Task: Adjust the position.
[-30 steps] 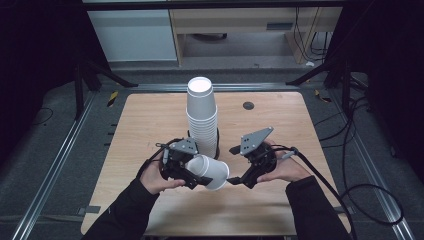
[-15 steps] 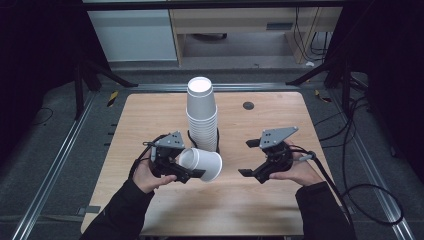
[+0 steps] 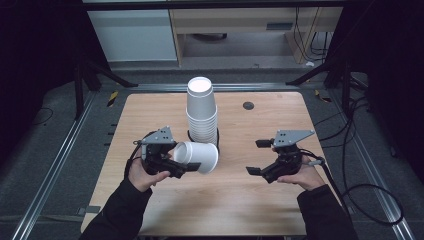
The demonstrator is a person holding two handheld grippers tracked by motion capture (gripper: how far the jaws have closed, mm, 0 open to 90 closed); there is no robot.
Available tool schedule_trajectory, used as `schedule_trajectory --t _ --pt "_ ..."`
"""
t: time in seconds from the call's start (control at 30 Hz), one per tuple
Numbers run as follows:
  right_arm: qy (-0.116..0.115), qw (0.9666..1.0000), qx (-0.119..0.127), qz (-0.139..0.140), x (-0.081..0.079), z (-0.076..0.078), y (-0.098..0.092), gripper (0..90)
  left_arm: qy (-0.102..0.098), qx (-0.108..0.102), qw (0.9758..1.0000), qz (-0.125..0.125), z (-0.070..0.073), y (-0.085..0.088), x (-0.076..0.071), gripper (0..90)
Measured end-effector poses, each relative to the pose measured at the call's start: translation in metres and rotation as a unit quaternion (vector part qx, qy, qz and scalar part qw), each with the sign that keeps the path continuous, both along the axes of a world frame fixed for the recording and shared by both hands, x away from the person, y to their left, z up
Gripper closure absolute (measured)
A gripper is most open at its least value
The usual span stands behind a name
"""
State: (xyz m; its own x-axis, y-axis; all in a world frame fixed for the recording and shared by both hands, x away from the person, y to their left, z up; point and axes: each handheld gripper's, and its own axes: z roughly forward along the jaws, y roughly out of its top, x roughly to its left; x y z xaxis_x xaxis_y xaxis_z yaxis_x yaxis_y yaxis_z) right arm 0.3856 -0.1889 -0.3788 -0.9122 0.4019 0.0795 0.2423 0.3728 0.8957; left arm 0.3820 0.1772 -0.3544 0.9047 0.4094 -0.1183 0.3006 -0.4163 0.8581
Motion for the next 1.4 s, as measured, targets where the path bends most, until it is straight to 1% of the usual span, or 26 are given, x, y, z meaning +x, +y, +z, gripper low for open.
schedule_trajectory --t 0.03,0.07,0.1,0.13,0.17,0.2,0.23,0.3,0.37,0.4,0.57,0.67,0.73,0.9,0.93,0.97,1.0,1.07,1.1,1.13,1.17,1.23,1.27,1.3,1.33,1.4 --pt "0.003 1.0000 0.002 0.000 0.000 -0.001 0.000 3.5 0.000 -0.003 1.0000 0.002 0.000 0.001 0.000 21.3" --pt "0.002 1.0000 0.001 0.000 0.000 -0.002 0.001 3.6 -0.006 -0.010 0.9999 0.006 0.001 0.002 0.000 21.3" --pt "0.002 1.0000 0.001 0.000 0.000 -0.002 0.001 3.6 -0.006 -0.010 0.9999 0.006 0.001 0.002 0.000 21.3" --pt "0.003 1.0000 -0.001 0.000 0.000 -0.004 0.003 4.0 -0.010 -0.020 0.9997 0.007 0.002 0.002 0.000 21.3" --pt "0.003 1.0000 0.000 0.000 0.000 -0.004 0.004 4.3 -0.010 -0.020 0.9997 0.007 0.002 0.002 0.000 21.3" --pt "0.003 1.0000 0.003 0.000 0.000 -0.005 0.004 4.7 -0.014 -0.028 0.9995 0.008 0.003 0.003 -0.001 21.2" --pt "0.003 1.0000 0.003 0.000 0.000 -0.005 0.004 4.7 -0.014 -0.028 0.9995 0.008 0.003 0.003 -0.001 21.3" --pt "-0.002 0.9998 0.018 -0.001 0.000 -0.004 0.005 5.4 -0.014 -0.034 0.9993 0.006 0.003 0.003 -0.001 21.2" --pt "-0.002 0.9996 0.028 -0.002 0.001 -0.003 0.005 5.4 -0.018 -0.039 0.9991 0.007 0.004 0.003 -0.001 21.2" --pt "-0.002 0.9993 0.037 -0.001 0.001 -0.002 0.004 5.4 -0.017 -0.040 0.9991 0.007 0.003 0.003 -0.001 21.2" --pt "-0.006 0.9986 0.052 0.000 0.001 0.001 0.007 5.4 -0.021 -0.048 0.9986 0.007 0.003 0.001 -0.001 21.1" --pt "-0.008 0.9978 0.065 0.006 0.003 0.003 0.012 5.4 -0.025 -0.051 0.9984 0.001 0.003 -0.002 -0.002 21.1" --pt "-0.008 0.9975 0.068 0.013 0.003 0.003 0.014 5.3 -0.026 -0.051 0.9984 -0.002 0.004 -0.003 -0.002 21.0" --pt "-0.006 0.9972 0.071 0.023 0.003 0.002 0.019 5.3 -0.030 -0.061 0.9977 -0.004 0.006 -0.005 -0.003 21.0" --pt "-0.002 0.9966 0.077 0.030 0.004 0.002 0.022 5.2 -0.034 -0.067 0.9971 -0.008 0.007 -0.006 -0.004 21.1" --pt "-0.001 0.9965 0.077 0.032 0.004 0.002 0.023 5.2 -0.034 -0.067 0.9971 -0.008 0.007 -0.006 -0.004 21.0" --pt "0.000 0.9965 0.075 0.035 0.004 0.002 0.025 5.1 -0.035 -0.072 0.9967 -0.013 0.008 -0.008 -0.005 21.0" --pt "0.001 0.9964 0.076 0.038 0.005 0.002 0.026 5.0 -0.034 -0.074 0.9965 -0.017 0.009 -0.009 -0.005 21.0" --pt "0.003 0.9957 0.081 0.045 0.005 0.002 0.030 5.0 -0.037 -0.075 0.9963 -0.019 0.010 -0.011 -0.005 21.0" --pt "0.004 0.9957 0.079 0.048 0.006 0.002 0.032 5.0 -0.034 -0.077 0.9961 -0.025 0.010 -0.014 -0.005 21.0" --pt "0.004 0.9957 0.079 0.048 0.006 0.002 0.032 5.0 -0.034 -0.077 0.9961 -0.025 0.010 -0.014 -0.005 21.0" --pt "0.005 0.9955 0.078 0.053 0.007 0.003 0.035 5.0 -0.032 -0.077 0.9959 -0.035 0.010 -0.016 -0.006 21.0" --pt "0.005 0.9947 0.081 0.063 0.007 0.003 0.039 5.2 -0.032 -0.076 0.9958 -0.039 0.009 -0.018 -0.006 21.0" --pt "0.004 0.9946 0.081 0.065 0.007 0.003 0.040 5.4 -0.032 -0.076 0.9958 -0.039 0.009 -0.018 -0.006 21.0" --pt "0.007 0.9940 0.082 0.072 0.006 0.003 0.042 5.5 -0.033 -0.077 0.9955 -0.046 0.009 -0.020 -0.007 21.0" --pt "0.007 0.9936 0.082 0.077 0.006 0.003 0.043 5.5 -0.031 -0.076 0.9954 -0.050 0.009 -0.021 -0.008 21.1"
